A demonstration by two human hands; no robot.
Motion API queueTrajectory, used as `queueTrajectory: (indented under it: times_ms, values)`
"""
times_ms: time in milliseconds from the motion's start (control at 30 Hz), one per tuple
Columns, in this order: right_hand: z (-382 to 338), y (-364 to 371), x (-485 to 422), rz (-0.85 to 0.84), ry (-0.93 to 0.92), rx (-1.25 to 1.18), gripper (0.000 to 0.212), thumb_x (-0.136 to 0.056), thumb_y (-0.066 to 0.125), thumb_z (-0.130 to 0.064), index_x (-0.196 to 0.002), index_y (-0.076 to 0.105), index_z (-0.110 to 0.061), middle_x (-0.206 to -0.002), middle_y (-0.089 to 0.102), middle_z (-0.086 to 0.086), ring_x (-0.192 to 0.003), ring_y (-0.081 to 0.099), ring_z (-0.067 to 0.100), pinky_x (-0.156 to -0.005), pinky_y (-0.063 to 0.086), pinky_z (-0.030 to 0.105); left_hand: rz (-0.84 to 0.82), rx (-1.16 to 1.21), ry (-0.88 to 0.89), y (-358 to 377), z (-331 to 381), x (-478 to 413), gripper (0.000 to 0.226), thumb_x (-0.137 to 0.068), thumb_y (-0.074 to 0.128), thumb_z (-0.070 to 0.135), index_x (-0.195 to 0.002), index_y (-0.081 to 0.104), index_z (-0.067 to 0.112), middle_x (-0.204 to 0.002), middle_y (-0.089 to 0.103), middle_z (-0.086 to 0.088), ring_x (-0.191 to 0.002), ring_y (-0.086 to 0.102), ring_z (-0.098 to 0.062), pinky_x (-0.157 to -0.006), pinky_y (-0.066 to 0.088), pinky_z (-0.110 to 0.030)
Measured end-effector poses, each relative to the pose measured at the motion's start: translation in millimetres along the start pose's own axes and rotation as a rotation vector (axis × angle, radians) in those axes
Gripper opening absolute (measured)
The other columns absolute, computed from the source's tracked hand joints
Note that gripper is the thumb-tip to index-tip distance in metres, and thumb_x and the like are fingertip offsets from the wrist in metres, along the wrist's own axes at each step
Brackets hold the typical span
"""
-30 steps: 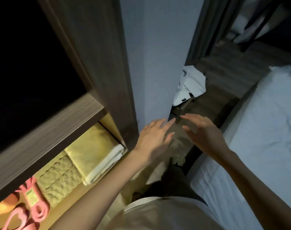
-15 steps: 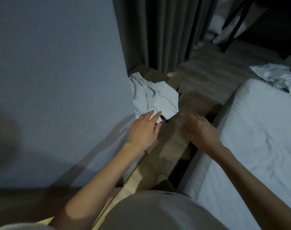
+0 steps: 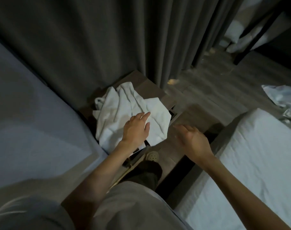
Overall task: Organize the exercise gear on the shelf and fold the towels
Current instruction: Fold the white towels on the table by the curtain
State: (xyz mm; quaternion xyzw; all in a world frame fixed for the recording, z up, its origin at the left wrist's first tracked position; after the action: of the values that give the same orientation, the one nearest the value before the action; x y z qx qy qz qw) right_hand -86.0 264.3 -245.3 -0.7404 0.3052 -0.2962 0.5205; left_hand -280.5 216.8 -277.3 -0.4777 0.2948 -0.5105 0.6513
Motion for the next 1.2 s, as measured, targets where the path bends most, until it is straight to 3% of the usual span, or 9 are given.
queueTrajectory:
  times_ms: [100, 267, 400, 500, 633, 800, 900, 1033, 1200]
  values:
    - [19.5, -0.4, -47.1, -0.024, -0.025, 0.039, 0.041, -0.096, 0.051, -0.025, -0.137, 0.047, -0.025, -0.132, 0.055, -0.002, -0.113, 0.054, 0.022, -0.081, 0.046, 0.031, 0.013, 0.022, -0.059, 13.6, -3.3, -45.4, 0.046, -0.100, 0.039, 0.030, -0.145, 0.035, 0.024, -0.147, 0.041, -0.002, -0.129, 0.043, -0.022, -0.103, 0.041, -0.036]
    - [41.7, -10.6, -115.1, -0.108, -0.068, 0.014, 0.044, -0.097, 0.043, -0.029, -0.141, 0.040, -0.030, -0.143, 0.046, -0.005, -0.125, 0.047, 0.023, -0.090, 0.045, 0.035, 0.071, 0.075, -0.218, 17.2, -13.8, -108.5, 0.045, -0.099, 0.039, 0.030, -0.144, 0.037, 0.026, -0.146, 0.042, 0.000, -0.128, 0.044, -0.020, -0.102, 0.042, -0.035]
    - [45.3, -16.2, -166.4, -0.148, -0.165, -0.040, 0.039, -0.098, 0.044, -0.032, -0.137, 0.044, -0.032, -0.141, 0.048, -0.008, -0.120, 0.049, 0.019, -0.088, 0.045, 0.032, 0.081, 0.096, -0.343, 18.5, -23.5, -134.9, 0.045, -0.099, 0.041, 0.030, -0.144, 0.037, 0.025, -0.146, 0.042, 0.001, -0.130, 0.043, -0.020, -0.105, 0.039, -0.035]
    - [40.8, -9.5, -207.0, -0.197, -0.302, -0.018, 0.040, -0.096, 0.049, -0.029, -0.136, 0.047, -0.031, -0.136, 0.053, -0.007, -0.115, 0.053, 0.020, -0.084, 0.046, 0.032, 0.070, 0.179, -0.512, 28.2, -40.2, -137.7, 0.046, -0.099, 0.042, 0.028, -0.145, 0.035, 0.023, -0.147, 0.040, -0.001, -0.132, 0.039, -0.021, -0.108, 0.036, -0.037]
    - [29.3, 10.7, -250.0, -0.335, -0.472, 0.007, 0.041, -0.094, 0.050, -0.028, -0.135, 0.048, -0.030, -0.134, 0.054, -0.006, -0.116, 0.053, 0.020, -0.090, 0.043, 0.030, 0.088, 0.247, -0.734, 44.8, -56.8, -115.7, 0.049, -0.099, 0.041, 0.027, -0.147, 0.032, 0.022, -0.151, 0.035, -0.004, -0.136, 0.035, -0.022, -0.110, 0.033, -0.039]
    - [15.1, 34.1, -275.8, -0.506, -0.678, 0.030, 0.038, -0.094, 0.051, -0.026, -0.132, 0.051, -0.023, -0.134, 0.054, 0.001, -0.115, 0.054, 0.025, -0.089, 0.048, 0.034, 0.193, 0.253, -0.958, 63.0, -51.6, -65.9, 0.049, -0.098, 0.045, 0.029, -0.146, 0.035, 0.021, -0.143, 0.046, -0.005, -0.125, 0.048, -0.023, -0.102, 0.041, -0.039]
    - [6.9, 51.9, -284.4, -0.605, -0.760, 0.000, 0.038, -0.094, 0.050, -0.021, -0.131, 0.053, -0.021, -0.137, 0.051, 0.001, -0.118, 0.053, 0.025, -0.093, 0.048, 0.038, 0.243, 0.240, -1.019, 76.7, -49.9, -46.6, 0.050, -0.097, 0.049, 0.030, -0.144, 0.038, 0.017, -0.134, 0.053, -0.010, -0.109, 0.057, -0.025, -0.091, 0.050, -0.037]
    - [-5.4, 84.2, -292.2, -0.640, -0.815, 0.054, 0.041, -0.093, 0.049, -0.019, -0.133, 0.051, -0.020, -0.138, 0.049, 0.003, -0.117, 0.054, 0.026, -0.090, 0.049, 0.036, 0.198, 0.299, -1.064, 100.9, -61.5, -39.6, 0.053, -0.096, 0.052, 0.031, -0.145, 0.035, 0.018, -0.135, 0.053, -0.010, -0.104, 0.060, -0.025, -0.086, 0.053, -0.036]
    - [-16.8, 151.0, -292.4, -0.568, -0.869, 0.138, 0.039, -0.094, 0.049, -0.025, -0.133, 0.051, -0.024, -0.138, 0.050, 0.000, -0.118, 0.054, 0.020, -0.089, 0.048, 0.029, 0.208, 0.322, -1.021, 147.1, -72.3, -49.2, 0.056, -0.093, 0.056, 0.032, -0.144, 0.037, 0.017, -0.137, 0.051, -0.010, -0.117, 0.052, -0.025, -0.097, 0.046, -0.034]
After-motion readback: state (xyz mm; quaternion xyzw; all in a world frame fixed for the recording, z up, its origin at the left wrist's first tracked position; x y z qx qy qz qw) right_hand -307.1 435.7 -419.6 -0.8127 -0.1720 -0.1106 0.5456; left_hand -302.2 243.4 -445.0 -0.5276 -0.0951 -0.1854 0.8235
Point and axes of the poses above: each hand's wrist, its own x-axis away from the middle knuckle, its own y-axis out of the palm, z = x × y, the point moved 5 cm from there along -x, towards the middle knuckle
